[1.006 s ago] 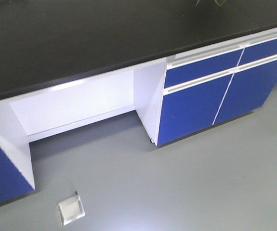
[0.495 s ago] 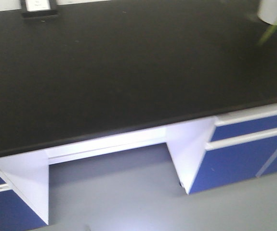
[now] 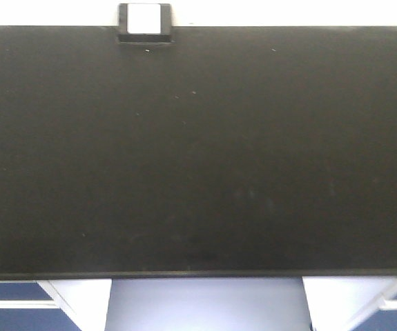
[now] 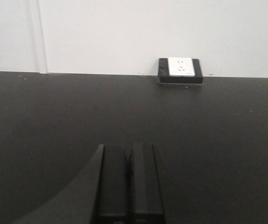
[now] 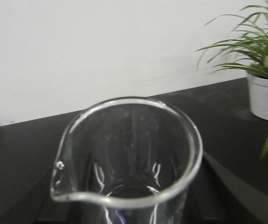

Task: Grab beaker and place in storage area
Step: 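Stop facing the empty black bench and extend the right arm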

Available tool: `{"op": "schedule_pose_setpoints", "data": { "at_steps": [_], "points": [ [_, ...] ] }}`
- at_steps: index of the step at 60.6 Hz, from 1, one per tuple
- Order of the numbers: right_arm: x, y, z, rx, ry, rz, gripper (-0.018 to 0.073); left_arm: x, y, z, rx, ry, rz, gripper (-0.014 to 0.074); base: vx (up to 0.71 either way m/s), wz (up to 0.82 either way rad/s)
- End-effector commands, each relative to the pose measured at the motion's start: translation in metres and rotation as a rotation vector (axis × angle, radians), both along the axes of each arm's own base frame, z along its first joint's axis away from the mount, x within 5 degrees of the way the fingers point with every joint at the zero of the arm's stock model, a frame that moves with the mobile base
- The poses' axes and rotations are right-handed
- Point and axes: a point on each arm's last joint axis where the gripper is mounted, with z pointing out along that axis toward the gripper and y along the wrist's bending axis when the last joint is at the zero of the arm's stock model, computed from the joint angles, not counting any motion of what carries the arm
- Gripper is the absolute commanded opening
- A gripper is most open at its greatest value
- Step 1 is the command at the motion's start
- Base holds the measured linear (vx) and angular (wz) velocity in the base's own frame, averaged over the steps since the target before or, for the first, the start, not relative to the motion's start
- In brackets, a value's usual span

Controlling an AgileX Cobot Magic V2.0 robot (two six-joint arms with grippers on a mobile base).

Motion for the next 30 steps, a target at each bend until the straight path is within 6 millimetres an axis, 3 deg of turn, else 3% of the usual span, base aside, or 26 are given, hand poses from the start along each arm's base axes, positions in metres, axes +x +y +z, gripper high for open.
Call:
{"op": "schedule_pose_setpoints", "data": {
  "at_steps": [1,30],
  "points": [
    [-0.0001,0.0018,0.0163,-0.042,-0.094,0.019,-0.0001,-0.0001,-0.0016,0.0009,-0.012,-0.076,-0.020,-0.0008,0.20,0.26],
    [-0.0001,0.0018,0.0163,-0.042,-0.094,0.019,-0.0001,-0.0001,-0.0016,0.0009,-0.012,-0.076,-0.020,-0.0008,0.05,0.06]
  ]
}}
